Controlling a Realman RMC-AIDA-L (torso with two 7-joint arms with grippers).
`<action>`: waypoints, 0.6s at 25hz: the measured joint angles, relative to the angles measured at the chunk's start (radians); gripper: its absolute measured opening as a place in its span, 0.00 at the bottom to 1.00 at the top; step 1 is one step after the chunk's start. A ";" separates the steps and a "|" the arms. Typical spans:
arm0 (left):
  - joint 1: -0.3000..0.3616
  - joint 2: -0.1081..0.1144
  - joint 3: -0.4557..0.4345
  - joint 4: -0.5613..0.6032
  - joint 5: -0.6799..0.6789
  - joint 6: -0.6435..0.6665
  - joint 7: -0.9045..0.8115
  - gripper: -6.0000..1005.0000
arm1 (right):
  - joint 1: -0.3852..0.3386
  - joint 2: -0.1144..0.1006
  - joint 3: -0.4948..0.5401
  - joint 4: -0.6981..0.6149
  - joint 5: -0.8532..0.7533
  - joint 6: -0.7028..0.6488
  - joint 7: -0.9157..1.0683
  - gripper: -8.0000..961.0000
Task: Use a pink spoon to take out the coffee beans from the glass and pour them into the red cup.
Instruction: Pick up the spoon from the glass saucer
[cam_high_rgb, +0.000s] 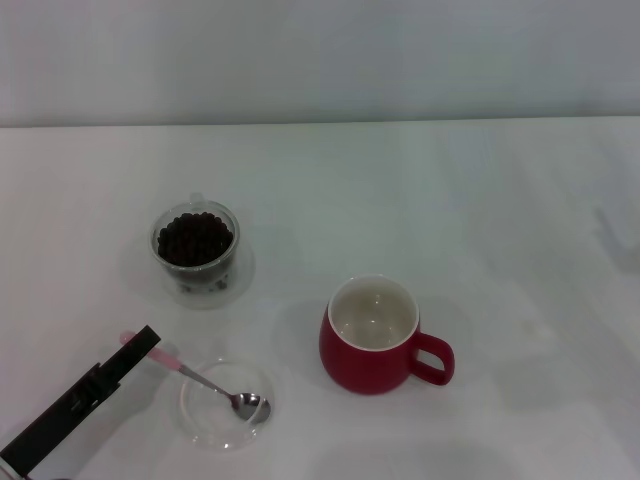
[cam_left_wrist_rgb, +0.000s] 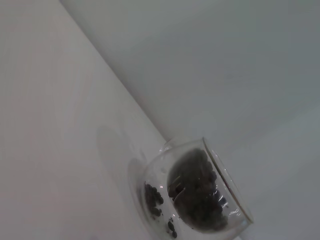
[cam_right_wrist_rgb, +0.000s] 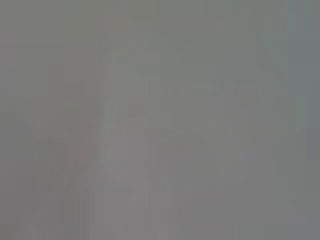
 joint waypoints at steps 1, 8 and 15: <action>0.000 0.000 0.000 0.000 0.000 0.001 0.000 0.47 | 0.000 0.000 0.000 0.001 0.000 -0.005 0.000 0.84; -0.003 0.000 -0.001 0.001 0.003 0.003 0.000 0.31 | 0.000 0.000 0.000 0.005 0.000 -0.017 -0.001 0.84; -0.003 -0.003 -0.001 0.001 0.003 0.003 0.004 0.21 | -0.006 0.000 0.000 0.006 0.000 -0.018 -0.001 0.84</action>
